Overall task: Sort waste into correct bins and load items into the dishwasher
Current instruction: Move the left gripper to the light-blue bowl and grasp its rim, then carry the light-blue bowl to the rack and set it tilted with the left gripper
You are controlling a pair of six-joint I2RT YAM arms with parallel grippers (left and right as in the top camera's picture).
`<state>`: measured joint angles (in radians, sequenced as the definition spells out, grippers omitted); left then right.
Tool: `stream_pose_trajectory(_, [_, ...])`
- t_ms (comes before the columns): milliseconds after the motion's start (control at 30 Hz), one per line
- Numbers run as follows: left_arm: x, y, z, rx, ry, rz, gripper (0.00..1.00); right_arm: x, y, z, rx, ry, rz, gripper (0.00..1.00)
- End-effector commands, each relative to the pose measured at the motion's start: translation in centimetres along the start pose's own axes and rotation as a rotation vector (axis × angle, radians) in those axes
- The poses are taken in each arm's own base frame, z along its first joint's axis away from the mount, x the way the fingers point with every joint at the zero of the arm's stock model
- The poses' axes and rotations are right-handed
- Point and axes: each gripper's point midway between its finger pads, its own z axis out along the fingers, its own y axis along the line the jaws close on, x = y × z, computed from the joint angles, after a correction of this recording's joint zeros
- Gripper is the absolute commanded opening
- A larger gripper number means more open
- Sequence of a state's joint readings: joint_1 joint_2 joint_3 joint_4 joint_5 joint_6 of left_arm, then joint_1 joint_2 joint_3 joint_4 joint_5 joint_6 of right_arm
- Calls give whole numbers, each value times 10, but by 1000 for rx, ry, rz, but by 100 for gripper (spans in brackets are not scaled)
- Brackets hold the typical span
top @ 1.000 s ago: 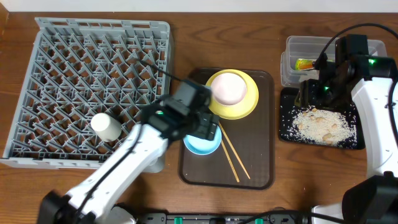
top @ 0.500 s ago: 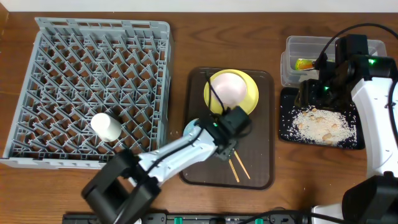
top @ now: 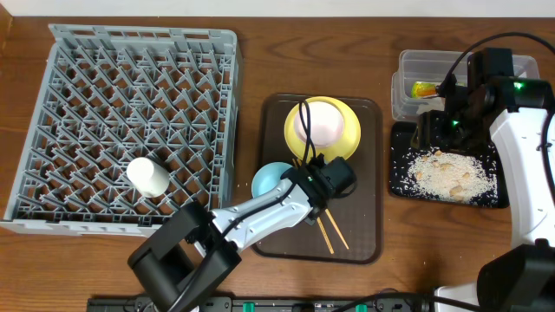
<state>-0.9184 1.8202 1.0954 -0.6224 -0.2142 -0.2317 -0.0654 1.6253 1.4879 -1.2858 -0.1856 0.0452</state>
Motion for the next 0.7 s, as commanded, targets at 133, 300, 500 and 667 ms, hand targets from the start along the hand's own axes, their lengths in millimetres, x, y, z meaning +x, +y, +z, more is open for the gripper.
stream_pose_trajectory(133, [-3,2,3,-24,-1,6,13,-5,0,-11,0,-38,9,65])
stream_pose_trajectory(300, [-5,8,3,-62,-13,8,8,-5,0,-11,0,-38,9,65])
stream_pose_trajectory(500, [-9,15,-8,-89,-32,6,8,-5,0,-11,0,-38,9,65])
stream_pose_trajectory(667, [-29,22,-42,-86,-105,7,8,-5,0,-11,0,-38,9,65])
